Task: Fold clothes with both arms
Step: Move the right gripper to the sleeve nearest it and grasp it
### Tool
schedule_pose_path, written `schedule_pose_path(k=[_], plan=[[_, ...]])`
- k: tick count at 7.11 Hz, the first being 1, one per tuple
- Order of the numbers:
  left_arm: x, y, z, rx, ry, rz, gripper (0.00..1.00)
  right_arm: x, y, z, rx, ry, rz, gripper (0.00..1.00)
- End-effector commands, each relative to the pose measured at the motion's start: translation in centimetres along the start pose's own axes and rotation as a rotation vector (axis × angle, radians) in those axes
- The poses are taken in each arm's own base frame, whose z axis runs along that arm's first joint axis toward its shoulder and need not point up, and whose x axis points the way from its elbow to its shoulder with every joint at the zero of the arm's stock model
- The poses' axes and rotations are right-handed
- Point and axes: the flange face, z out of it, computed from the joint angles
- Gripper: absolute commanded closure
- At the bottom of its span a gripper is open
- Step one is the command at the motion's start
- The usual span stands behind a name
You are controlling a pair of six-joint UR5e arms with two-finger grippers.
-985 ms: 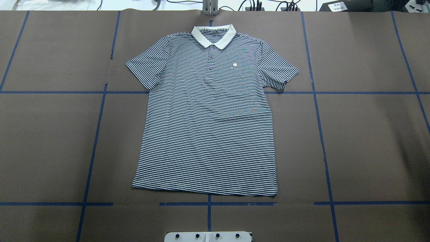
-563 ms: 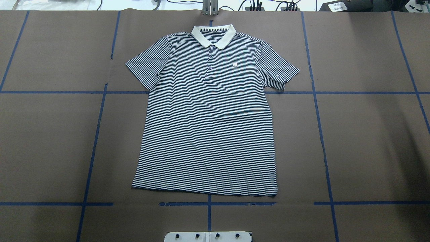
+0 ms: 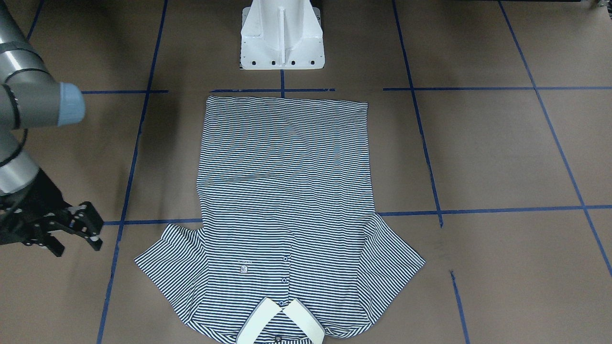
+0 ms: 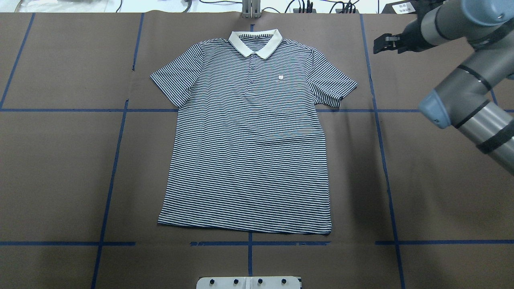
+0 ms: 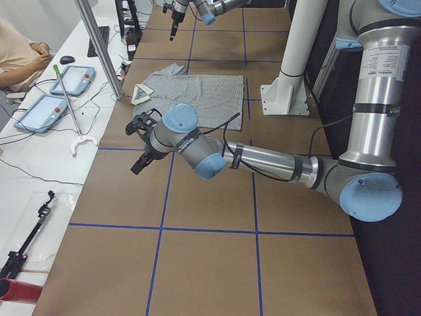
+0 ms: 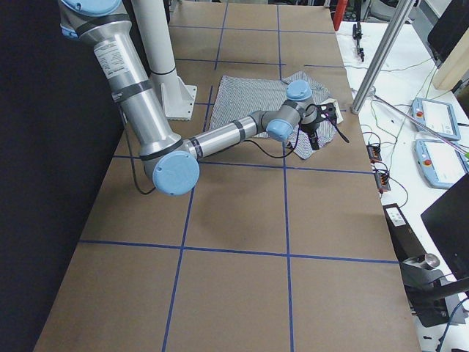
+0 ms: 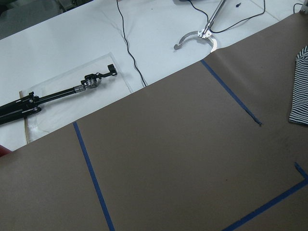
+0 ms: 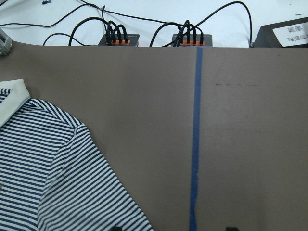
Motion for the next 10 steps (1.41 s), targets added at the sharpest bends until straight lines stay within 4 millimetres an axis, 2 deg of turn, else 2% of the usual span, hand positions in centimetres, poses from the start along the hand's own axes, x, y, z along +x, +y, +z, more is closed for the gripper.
schedule_pose_path(k=[1, 2, 3, 4, 6, 10], plan=[[0.0, 0.0, 0.1, -0.001, 0.0, 0.0, 0.0, -4.5, 2.1, 5.4, 0.023, -0.006, 0.021, 0.36], [0.0, 0.0, 0.1, -0.001, 0.0, 0.0, 0.0, -4.1, 3.4, 7.6, 0.024, 0.024, 0.015, 0.4], [0.0, 0.0, 0.1, -0.001, 0.0, 0.0, 0.0, -4.9, 4.7, 8.8, 0.03, 0.044, 0.002, 0.4], [0.0, 0.0, 0.1, -0.001, 0.0, 0.0, 0.0, -4.7, 5.6, 10.0, 0.032, 0.071, -0.004, 0.41], [0.0, 0.0, 0.1, -0.001, 0.0, 0.001, 0.0, -3.7, 6.1, 10.9, 0.02, 0.094, 0.001, 0.44], [0.0, 0.2, 0.0, -0.002, -0.001, 0.002, 0.0, -2.5, 6.8, 12.2, 0.02, 0.135, 0.001, 0.45]])
